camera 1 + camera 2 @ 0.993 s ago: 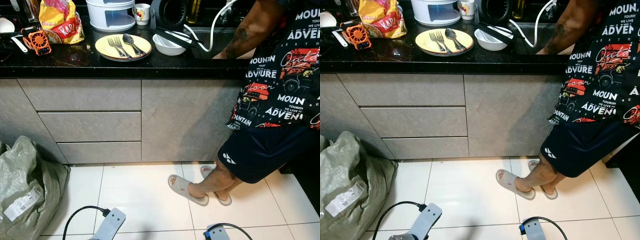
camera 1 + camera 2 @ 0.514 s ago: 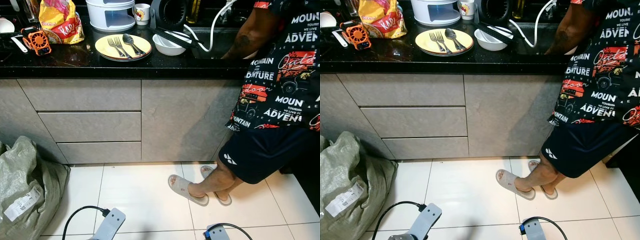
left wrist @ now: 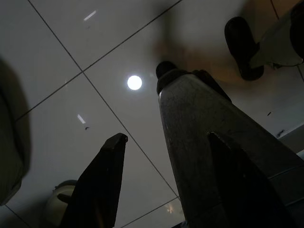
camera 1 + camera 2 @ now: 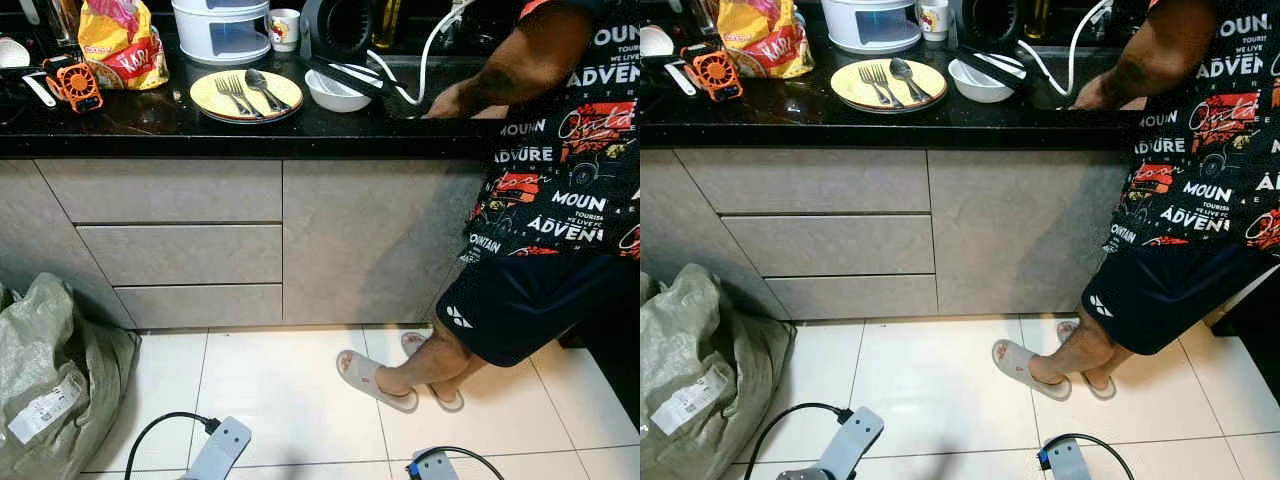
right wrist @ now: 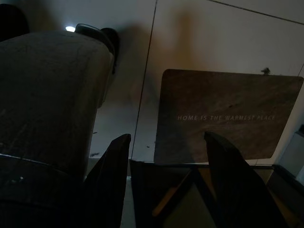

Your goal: Kitchen organization

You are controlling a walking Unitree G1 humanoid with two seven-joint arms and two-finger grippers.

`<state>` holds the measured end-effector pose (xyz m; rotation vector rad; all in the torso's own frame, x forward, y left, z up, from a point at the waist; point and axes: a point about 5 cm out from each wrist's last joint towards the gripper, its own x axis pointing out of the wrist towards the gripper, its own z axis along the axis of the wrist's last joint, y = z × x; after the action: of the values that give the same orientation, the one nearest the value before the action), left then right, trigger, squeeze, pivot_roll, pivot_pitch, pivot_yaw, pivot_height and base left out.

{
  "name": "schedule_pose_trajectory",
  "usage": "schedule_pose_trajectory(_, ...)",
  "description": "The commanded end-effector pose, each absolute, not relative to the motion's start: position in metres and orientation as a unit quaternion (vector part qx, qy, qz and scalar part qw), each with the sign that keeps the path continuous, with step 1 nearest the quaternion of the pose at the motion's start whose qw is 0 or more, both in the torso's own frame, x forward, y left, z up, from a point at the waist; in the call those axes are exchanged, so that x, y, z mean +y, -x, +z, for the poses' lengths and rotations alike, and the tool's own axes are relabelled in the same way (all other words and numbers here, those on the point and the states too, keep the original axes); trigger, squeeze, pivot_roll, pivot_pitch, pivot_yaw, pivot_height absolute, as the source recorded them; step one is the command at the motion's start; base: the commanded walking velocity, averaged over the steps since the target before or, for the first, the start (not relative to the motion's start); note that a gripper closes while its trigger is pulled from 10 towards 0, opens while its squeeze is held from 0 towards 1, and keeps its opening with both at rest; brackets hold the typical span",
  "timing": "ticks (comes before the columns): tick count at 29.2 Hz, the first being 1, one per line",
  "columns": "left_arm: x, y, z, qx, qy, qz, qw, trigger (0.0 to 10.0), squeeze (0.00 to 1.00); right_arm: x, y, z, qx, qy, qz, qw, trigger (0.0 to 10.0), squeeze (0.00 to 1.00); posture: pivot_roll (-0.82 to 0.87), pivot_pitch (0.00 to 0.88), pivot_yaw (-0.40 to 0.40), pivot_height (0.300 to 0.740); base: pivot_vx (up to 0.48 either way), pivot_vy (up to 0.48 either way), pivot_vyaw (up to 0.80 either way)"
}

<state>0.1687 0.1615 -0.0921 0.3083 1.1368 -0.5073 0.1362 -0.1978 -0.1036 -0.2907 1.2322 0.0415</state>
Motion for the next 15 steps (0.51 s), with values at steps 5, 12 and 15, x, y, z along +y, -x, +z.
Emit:
schedule_pose_trajectory(5, 0.1676, -0.1549, -0.0974, 0.554, -0.149, -0.240, 0.783, 10.0, 0.00, -0.1951, -0.1304, -0.1060, 0.585, 0.133, 0.025, 0.800, 10.0, 0.00, 0.01, 0.063, 0.007, 0.740, 0.000, 0.000, 0.00)
schedule_pose_trajectory(12, 0.1675, -0.1546, -0.0976, 0.555, -0.147, -0.239, 0.783, 10.0, 0.00, -0.1954, -0.1300, -0.1060, 0.585, 0.133, 0.025, 0.799, 10.0, 0.00, 0.01, 0.070, 0.008, 0.740, 0.000, 0.000, 0.00)
schedule_pose_trajectory(15, 0.1675, -0.1546, -0.0975, 0.555, -0.147, -0.239, 0.783, 10.0, 0.00, -0.1954, -0.1301, -0.1060, 0.585, 0.133, 0.025, 0.800, 10.0, 0.00, 0.02, 0.071, 0.007, 0.740, 0.000, 0.000, 0.00)
